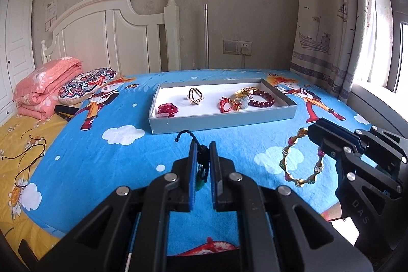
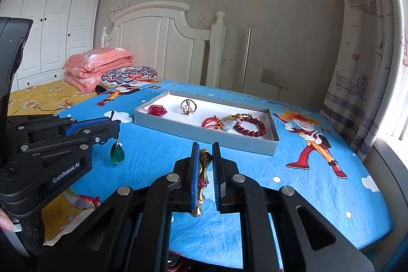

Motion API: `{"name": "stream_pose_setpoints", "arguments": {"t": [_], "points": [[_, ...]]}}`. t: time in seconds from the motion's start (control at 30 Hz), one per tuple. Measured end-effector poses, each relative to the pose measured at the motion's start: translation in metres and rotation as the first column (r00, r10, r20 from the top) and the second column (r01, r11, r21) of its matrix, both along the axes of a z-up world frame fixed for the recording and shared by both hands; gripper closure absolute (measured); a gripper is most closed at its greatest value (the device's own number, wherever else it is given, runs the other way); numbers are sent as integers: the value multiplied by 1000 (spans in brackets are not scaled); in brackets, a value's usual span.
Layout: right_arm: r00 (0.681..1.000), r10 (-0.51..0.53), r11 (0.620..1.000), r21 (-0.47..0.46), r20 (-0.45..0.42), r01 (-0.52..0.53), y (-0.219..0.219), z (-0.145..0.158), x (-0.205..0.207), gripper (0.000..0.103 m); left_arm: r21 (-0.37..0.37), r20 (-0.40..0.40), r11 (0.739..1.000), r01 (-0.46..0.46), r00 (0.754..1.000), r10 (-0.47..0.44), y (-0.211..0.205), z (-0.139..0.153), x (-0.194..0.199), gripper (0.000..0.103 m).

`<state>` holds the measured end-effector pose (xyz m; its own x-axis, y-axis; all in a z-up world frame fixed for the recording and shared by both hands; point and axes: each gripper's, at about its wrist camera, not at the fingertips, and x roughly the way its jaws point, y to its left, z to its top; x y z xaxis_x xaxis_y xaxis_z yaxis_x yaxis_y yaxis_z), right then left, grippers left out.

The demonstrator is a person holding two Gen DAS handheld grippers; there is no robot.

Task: Organize jewelry
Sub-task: 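Carry the bamboo bracelet in right tool while left tool carries the green pendant to tray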

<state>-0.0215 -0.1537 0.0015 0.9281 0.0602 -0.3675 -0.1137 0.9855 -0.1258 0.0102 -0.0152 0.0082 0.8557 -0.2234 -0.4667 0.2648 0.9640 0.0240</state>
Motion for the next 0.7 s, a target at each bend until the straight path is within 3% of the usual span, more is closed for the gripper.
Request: {"name": "stream_pose_setpoints", "arguments": {"t": [0.7], "points": [[999,-42,998,50,32,41,-8,21,24,93,-21,86,997,-76,993,77,1,14,2,94]]}}
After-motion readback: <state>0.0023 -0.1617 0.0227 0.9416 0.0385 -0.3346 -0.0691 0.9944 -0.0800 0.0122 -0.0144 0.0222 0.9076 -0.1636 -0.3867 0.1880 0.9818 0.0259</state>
